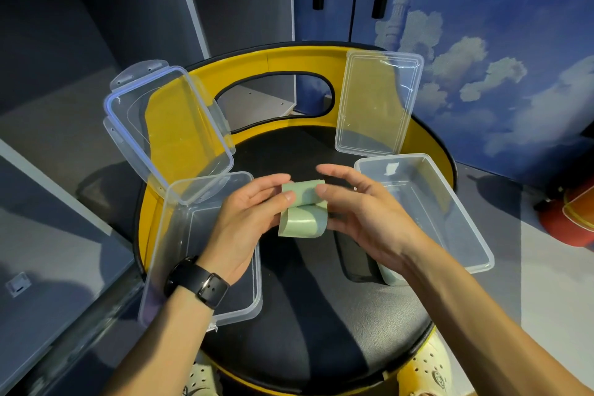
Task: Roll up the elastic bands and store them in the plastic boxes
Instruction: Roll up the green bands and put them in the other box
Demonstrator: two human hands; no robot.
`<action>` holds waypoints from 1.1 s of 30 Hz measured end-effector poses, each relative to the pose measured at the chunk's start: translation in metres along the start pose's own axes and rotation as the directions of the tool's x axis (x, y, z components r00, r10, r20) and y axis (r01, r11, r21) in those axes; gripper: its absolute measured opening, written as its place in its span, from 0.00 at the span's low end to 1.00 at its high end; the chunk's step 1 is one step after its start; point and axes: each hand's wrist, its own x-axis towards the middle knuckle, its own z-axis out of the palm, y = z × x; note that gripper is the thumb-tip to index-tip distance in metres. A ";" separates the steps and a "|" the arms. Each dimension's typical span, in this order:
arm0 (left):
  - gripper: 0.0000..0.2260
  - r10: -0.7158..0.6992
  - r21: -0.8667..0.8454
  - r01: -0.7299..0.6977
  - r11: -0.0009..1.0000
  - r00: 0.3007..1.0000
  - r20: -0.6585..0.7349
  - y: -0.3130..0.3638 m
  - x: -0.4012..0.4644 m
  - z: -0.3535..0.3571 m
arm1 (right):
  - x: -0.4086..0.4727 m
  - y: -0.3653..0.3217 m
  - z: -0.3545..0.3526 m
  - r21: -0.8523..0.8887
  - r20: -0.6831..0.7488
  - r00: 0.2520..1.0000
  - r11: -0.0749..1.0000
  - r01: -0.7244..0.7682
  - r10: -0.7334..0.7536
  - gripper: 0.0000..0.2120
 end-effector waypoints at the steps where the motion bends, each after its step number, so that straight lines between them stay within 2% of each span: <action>1: 0.12 0.001 0.004 -0.001 1.000 1.000 0.003 0.000 0.000 0.000 | 0.000 0.000 0.000 -0.024 -0.006 1.000 0.999 -0.025 0.025 0.12; 5: 0.12 0.016 0.019 -0.016 1.000 1.000 0.008 -0.001 0.001 0.000 | -0.001 0.001 -0.002 -0.125 0.009 0.995 0.987 -0.101 0.103 0.10; 11: 0.12 0.024 0.009 -0.025 1.000 0.999 0.025 -0.002 0.000 -0.001 | -0.001 -0.001 -0.004 -0.071 0.025 0.996 0.994 -0.087 0.088 0.11; 14: 0.11 -0.003 -0.039 0.004 0.999 0.999 0.033 0.000 0.001 0.000 | 0.000 0.000 -0.005 -0.031 0.021 0.998 0.998 -0.059 0.059 0.10; 20: 0.12 -0.064 -0.019 0.064 0.998 0.998 0.020 0.000 0.000 0.001 | 0.004 0.003 -0.007 -0.028 0.038 0.999 0.999 -0.017 0.018 0.13; 23: 0.11 -0.052 -0.010 0.052 0.999 0.998 0.029 0.001 0.001 0.000 | 0.006 0.004 -0.009 -0.098 0.046 0.999 0.995 0.002 0.003 0.15; 26: 0.12 -0.036 0.009 0.035 0.999 0.998 0.057 0.002 0.000 -0.003 | 0.005 0.000 -0.011 -0.269 0.081 0.996 0.962 0.046 -0.025 0.13; 28: 0.13 -0.018 0.078 0.013 0.997 0.998 0.067 0.003 -0.002 -0.003 | 0.004 -0.003 -0.011 -0.499 0.089 0.994 0.860 0.103 -0.067 0.10; 30: 0.13 0.002 0.162 -0.012 0.987 0.998 0.058 0.003 -0.003 -0.004 | 0.004 -0.006 -0.010 -0.747 0.129 0.983 0.639 0.182 -0.129 0.11; 33: 0.13 0.020 0.198 -0.030 0.980 0.999 0.051 0.003 -0.005 -0.004 | 0.004 -0.012 -0.004 -0.912 0.249 0.954 0.291 0.290 -0.168 0.17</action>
